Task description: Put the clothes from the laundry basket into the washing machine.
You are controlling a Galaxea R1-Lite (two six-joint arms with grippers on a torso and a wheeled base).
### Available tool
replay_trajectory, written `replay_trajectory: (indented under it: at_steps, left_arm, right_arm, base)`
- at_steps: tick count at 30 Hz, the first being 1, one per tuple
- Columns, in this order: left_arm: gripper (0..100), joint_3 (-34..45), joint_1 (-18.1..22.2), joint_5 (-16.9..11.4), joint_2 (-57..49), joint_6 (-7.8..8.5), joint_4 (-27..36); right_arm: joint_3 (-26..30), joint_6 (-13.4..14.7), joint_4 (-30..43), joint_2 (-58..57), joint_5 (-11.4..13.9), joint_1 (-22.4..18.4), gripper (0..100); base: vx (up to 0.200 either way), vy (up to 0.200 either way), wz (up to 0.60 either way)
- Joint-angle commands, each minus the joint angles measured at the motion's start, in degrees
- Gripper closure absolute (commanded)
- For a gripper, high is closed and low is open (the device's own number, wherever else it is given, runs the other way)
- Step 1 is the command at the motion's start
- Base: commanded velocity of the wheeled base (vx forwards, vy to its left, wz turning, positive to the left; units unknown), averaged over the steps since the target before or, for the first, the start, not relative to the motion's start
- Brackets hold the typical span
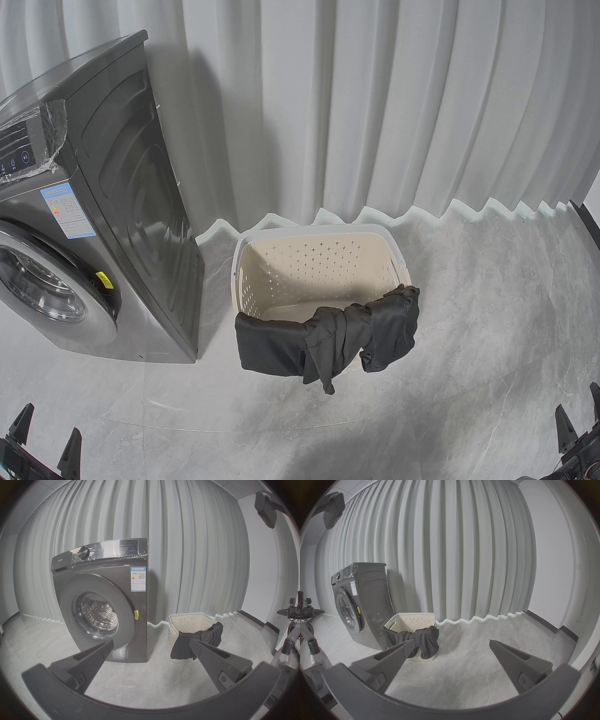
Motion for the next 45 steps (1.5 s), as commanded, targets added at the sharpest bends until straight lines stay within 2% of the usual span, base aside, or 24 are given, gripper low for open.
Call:
replay_trajectory:
  at_steps: [1, 9, 24, 45]
  left_arm:
    - [0, 0.92, 0.03, 0.00, -1.04, 0.03, -0.01]
    - [0, 0.92, 0.03, 0.00, -1.04, -0.06, -0.01]
    - [0, 1.01, 0.03, 0.09, -1.04, 0.03, -0.01]
    - [0, 1.01, 0.03, 0.09, -1.04, 0.03, -0.01]
  right_arm:
    - [0.84, -0.01, 0.02, -0.94, 0.01, 0.04, 0]
    - [0.84, -0.01, 0.02, -0.94, 0.10, 0.04, 0]
    - [0.84, 0.07, 0.02, -0.94, 0.01, 0.04, 0]
    - [0.84, 0.07, 0.02, -0.94, -0.07, 0.04, 0]
  base:
    - [0.000, 0.000, 0.00]
    - [0.000, -0.150, 0.00]
    - [0.000, 0.000, 0.00]
    - [0.200, 0.000, 0.00]
